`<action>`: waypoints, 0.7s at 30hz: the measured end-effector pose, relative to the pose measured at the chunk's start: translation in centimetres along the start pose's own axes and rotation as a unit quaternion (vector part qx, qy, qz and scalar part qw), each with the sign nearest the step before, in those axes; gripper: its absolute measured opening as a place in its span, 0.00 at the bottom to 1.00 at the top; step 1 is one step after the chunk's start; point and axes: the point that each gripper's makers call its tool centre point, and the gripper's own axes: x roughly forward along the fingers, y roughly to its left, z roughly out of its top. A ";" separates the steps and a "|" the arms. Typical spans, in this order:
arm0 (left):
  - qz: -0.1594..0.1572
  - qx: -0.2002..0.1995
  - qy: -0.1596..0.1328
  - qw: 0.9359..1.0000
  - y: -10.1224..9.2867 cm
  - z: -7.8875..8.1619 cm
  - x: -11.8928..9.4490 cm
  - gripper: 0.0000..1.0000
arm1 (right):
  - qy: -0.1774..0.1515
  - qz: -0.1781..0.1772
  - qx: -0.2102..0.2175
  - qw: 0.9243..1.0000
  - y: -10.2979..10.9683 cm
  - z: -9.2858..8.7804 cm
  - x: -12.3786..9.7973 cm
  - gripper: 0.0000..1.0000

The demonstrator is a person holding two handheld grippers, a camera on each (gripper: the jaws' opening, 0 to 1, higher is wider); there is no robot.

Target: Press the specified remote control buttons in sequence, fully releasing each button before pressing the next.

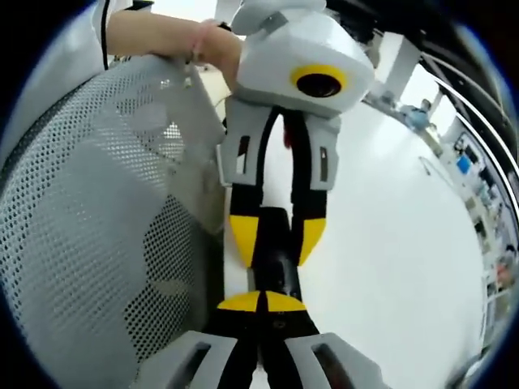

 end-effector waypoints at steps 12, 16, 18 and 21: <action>0.004 -0.004 -0.001 1.000 0.0 0.0 -0.1 0.24 | 0.022 -0.009 -0.030 0.999 0.2 -0.3 -0.2 0.00; 0.003 -0.006 -0.003 1.000 0.0 0.0 -0.1 0.24 | 0.027 -0.014 -0.032 0.999 0.0 -0.3 -0.2 0.00; 0.003 -0.006 -0.004 1.000 0.0 0.0 -0.1 0.24 | 0.023 -0.015 -0.019 0.999 -0.1 -0.3 -0.2 0.00; 0.004 -0.007 -0.004 1.000 0.1 0.0 -0.1 0.24 | 0.014 -0.015 0.010 1.000 -0.4 -0.3 -0.3 0.00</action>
